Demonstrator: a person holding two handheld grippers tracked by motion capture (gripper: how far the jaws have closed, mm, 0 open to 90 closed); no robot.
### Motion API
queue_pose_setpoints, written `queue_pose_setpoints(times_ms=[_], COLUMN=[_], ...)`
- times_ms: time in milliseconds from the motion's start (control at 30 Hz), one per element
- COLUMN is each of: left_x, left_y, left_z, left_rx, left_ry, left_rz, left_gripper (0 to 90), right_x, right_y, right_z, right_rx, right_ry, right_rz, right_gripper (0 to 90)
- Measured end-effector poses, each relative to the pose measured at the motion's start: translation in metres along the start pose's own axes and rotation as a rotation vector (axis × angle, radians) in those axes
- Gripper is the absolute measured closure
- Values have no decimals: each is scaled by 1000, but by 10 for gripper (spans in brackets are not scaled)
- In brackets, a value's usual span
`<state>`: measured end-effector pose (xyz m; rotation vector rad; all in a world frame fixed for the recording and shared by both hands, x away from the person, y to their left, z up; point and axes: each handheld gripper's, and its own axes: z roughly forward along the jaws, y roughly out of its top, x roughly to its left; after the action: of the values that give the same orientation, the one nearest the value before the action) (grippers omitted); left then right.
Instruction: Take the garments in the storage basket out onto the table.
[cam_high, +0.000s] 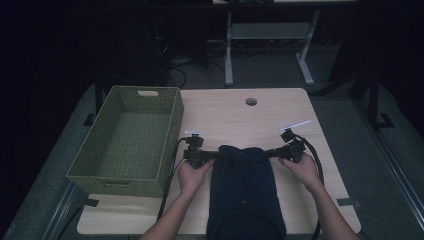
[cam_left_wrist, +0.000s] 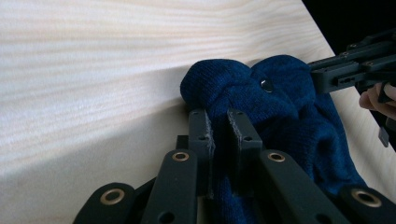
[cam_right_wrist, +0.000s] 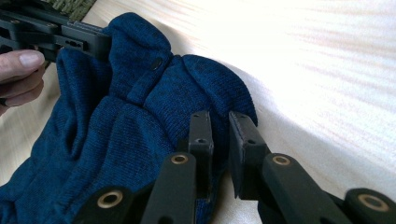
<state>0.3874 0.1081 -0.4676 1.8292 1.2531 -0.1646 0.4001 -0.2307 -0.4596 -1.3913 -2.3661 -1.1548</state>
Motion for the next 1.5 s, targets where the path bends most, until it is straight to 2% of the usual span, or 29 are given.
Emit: queue_pose_setpoints(times_ms=[200, 567, 933, 1133, 1267, 1500], left_x=[-5, -11, -14, -13, -15, -18], left_y=[9, 23, 36, 45, 52, 69], left_z=[-6, -10, -17, -22, -26, -33], left_rx=[-29, -38, -60, -75, -84, -106], left_ry=[1, 6, 3, -8, -3, -18], left_rz=[10, 33, 38, 25, 38, 44], left_gripper=[822, 823, 824, 826, 827, 828], right_x=[4, 2, 8, 12, 15, 20], right_y=[8, 10, 24, 33, 40, 56], right_z=[-6, -13, -23, -28, -33, -45], right_rx=[-17, -49, -54, -70, -84, -107], right_ry=[6, 25, 18, 16, 7, 3], right_rz=[-7, 22, -7, -16, -36, -50], right_gripper=[801, 801, 801, 801, 802, 802])
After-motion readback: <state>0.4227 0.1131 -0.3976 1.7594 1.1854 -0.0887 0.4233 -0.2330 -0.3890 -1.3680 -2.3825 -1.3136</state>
